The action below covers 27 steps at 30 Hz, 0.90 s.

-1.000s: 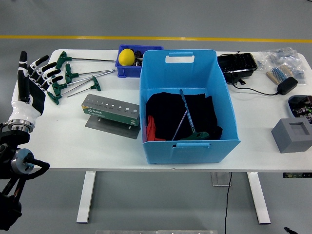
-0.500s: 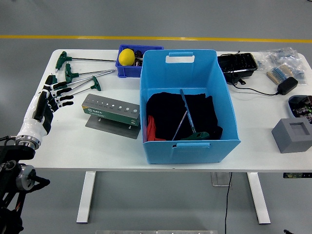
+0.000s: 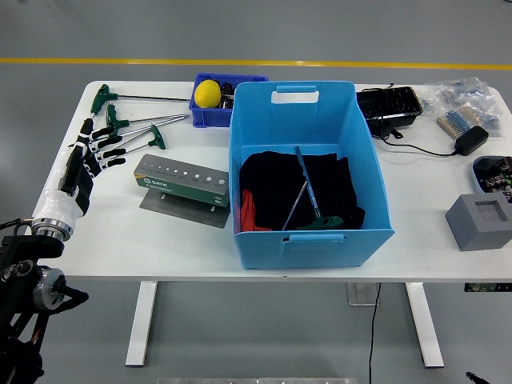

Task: Lift tool from toolbox,place it in box,lift tool from toolbox,place it in box

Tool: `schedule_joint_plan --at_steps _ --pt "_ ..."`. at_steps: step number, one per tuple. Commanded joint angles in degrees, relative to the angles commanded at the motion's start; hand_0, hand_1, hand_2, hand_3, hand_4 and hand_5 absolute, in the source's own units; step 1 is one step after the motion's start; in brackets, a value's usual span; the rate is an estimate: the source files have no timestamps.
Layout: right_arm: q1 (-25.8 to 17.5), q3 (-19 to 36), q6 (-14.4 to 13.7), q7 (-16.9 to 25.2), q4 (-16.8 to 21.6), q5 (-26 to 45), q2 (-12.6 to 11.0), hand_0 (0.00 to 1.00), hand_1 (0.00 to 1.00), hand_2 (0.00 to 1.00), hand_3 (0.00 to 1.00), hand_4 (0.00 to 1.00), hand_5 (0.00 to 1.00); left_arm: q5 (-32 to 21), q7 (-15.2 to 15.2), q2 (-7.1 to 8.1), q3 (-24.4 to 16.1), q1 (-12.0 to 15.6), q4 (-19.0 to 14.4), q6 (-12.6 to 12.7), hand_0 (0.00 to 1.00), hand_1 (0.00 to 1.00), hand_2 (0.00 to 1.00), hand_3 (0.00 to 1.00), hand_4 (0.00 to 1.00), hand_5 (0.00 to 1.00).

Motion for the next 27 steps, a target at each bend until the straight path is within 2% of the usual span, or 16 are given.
schedule_joint_plan --at_steps 2,3,8,9,14,15,20,21,27 --pt "0.1 -0.1 0.0 0.0 0.0 0.1 0.0 0.619 0.600 0.670 0.562 0.818 0.682 -0.2 -0.8 -0.09 0.0 0.0 0.2 0.6 0.611 0.686 0.740 0.717 0.874 0.884" --pt "0.2 -0.2 0.0 0.1 0.0 0.2 -0.1 0.619 0.600 0.669 0.562 0.818 0.684 -0.3 -1.1 -0.13 0.1 -0.1 0.3 0.8 0.760 0.823 0.861 0.789 0.877 0.888" --pt "0.3 -0.5 -0.1 0.3 0.0 0.8 -0.1 0.619 0.600 0.669 0.562 0.818 0.684 -0.5 -2.3 -0.09 0.2 -0.1 0.7 1.3 0.760 0.823 0.861 0.789 0.877 0.888" --pt "0.4 -0.6 -0.1 0.3 0.0 0.9 -0.1 0.619 0.600 0.670 0.562 0.817 0.682 -0.6 -2.6 -0.11 0.2 -0.2 0.8 1.3 0.856 0.942 0.957 0.831 0.887 0.901" --pt "0.6 -0.8 -0.1 0.4 0.0 1.1 -0.2 0.619 0.600 0.670 0.562 0.817 0.682 -1.2 -3.4 -0.23 0.4 -0.4 1.0 1.3 0.856 0.942 0.957 0.831 0.887 0.901" --pt "0.6 -0.9 -0.1 0.4 0.0 1.2 -0.2 0.618 0.600 0.671 0.562 0.817 0.682 -1.2 -3.4 -0.25 0.4 -0.4 1.0 1.3 0.882 0.970 0.998 0.890 0.888 0.906" --pt "0.7 -1.1 -0.1 0.4 0.0 1.5 -0.3 0.618 0.600 0.671 0.562 0.817 0.682 -1.6 -4.2 -0.30 0.5 -0.5 1.2 1.5 0.882 0.970 0.998 0.890 0.888 0.906" --pt "0.7 -1.1 -0.1 0.4 0.0 1.5 -0.3 0.618 0.598 0.669 0.561 0.817 0.682 -1.6 -4.4 -0.31 0.4 -0.5 1.2 1.5 0.958 0.998 0.998 0.953 0.902 0.920" --pt "0.8 -1.1 -0.1 0.4 0.0 1.6 -0.3 0.619 0.599 0.670 0.561 0.817 0.682 -2.2 -4.9 -0.26 0.6 -0.7 1.3 1.3 0.973 0.998 0.998 0.966 0.904 0.927"
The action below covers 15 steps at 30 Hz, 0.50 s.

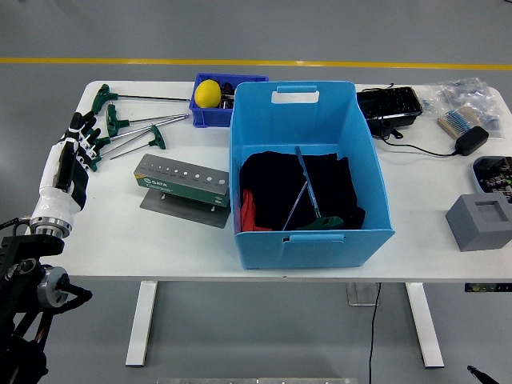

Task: Lift tool from toolbox,place it in box,lift tool from toolbox,place it in box

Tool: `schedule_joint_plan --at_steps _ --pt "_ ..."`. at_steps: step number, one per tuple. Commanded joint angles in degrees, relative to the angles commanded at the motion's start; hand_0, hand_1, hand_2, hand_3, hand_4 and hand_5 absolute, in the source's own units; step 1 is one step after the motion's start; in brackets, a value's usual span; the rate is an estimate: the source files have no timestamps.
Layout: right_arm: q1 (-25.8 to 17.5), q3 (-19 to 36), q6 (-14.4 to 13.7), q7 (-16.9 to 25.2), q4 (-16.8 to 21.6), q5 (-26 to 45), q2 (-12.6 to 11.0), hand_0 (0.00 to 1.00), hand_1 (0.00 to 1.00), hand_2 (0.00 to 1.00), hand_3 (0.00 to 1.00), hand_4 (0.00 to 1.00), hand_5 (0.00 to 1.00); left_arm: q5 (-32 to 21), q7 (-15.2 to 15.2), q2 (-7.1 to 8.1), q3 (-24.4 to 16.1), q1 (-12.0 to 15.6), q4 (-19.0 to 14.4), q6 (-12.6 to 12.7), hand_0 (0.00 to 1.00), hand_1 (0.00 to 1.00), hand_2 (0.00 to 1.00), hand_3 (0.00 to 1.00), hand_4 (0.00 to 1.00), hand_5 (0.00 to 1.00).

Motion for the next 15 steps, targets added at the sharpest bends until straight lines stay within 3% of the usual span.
schedule_joint_plan --at_steps 15 --pt "0.2 0.0 0.1 -0.1 0.0 -0.3 -0.1 0.618 0.598 0.669 0.562 0.816 0.681 -0.3 0.0 -0.17 -0.3 0.1 0.2 0.0 0.972 0.998 0.998 0.967 0.926 0.961"
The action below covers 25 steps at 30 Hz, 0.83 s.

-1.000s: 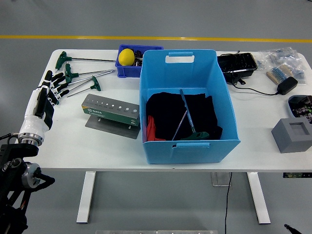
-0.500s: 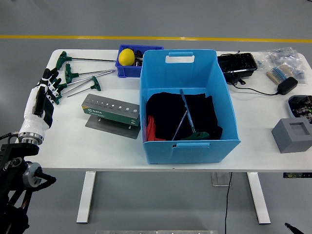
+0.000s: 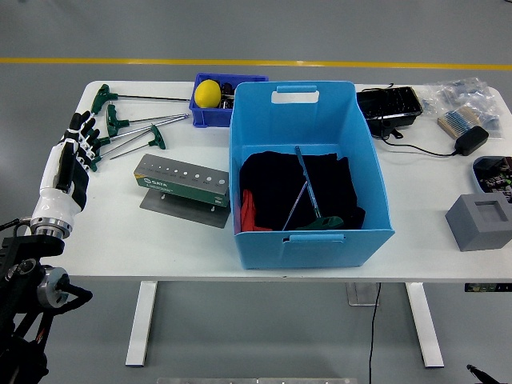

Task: Lift tool from toolbox,place it in box,lift tool from toolbox,place it in box

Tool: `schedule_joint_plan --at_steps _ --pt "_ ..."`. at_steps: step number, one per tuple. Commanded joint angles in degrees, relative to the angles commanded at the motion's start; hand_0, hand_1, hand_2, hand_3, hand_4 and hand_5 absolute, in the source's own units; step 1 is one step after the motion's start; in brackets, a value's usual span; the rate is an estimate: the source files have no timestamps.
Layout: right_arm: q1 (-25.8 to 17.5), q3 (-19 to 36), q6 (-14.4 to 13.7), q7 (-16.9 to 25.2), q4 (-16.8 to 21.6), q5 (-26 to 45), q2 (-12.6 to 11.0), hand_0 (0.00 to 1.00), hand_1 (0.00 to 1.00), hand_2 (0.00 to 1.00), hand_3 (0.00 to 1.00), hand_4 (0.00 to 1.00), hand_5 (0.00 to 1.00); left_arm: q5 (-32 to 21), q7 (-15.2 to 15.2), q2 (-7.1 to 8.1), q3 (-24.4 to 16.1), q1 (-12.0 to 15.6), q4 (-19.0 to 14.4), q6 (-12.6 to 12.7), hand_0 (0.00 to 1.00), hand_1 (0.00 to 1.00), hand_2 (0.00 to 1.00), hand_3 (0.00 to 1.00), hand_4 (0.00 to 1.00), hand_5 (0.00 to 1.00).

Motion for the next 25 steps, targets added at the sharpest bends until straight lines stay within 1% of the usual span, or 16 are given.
schedule_joint_plan --at_steps 8,9,14,15,25 --pt "0.2 -0.1 0.0 0.0 0.0 0.2 0.0 0.619 0.598 0.669 0.562 0.816 0.680 -0.3 0.1 -0.06 0.0 -0.3 0.0 -0.2 0.974 0.998 0.998 0.969 0.927 0.964" --pt "0.2 -0.1 0.0 0.0 0.0 0.2 0.0 0.618 0.598 0.669 0.562 0.816 0.680 -0.4 0.1 -0.06 0.0 -0.3 0.1 -0.1 0.975 0.998 0.998 0.968 0.939 0.997" --pt "0.3 -0.2 0.0 0.0 0.0 0.3 0.0 0.618 0.598 0.669 0.562 0.816 0.680 -1.8 -0.2 -0.06 -0.1 -0.4 0.2 -0.2 0.975 0.998 0.998 0.968 0.939 0.997" --pt "0.3 -0.2 0.0 0.1 0.0 0.3 0.0 0.618 0.599 0.669 0.562 0.816 0.680 -2.3 -0.3 -0.07 -0.1 -0.4 0.2 -0.2 0.975 0.998 0.998 0.958 0.879 0.998" --pt "0.3 -0.1 0.0 0.0 0.0 0.1 0.0 0.618 0.599 0.669 0.561 0.816 0.680 -3.0 -0.4 -0.04 -0.1 -0.4 0.2 0.0 0.982 0.998 0.998 0.955 0.869 0.998"
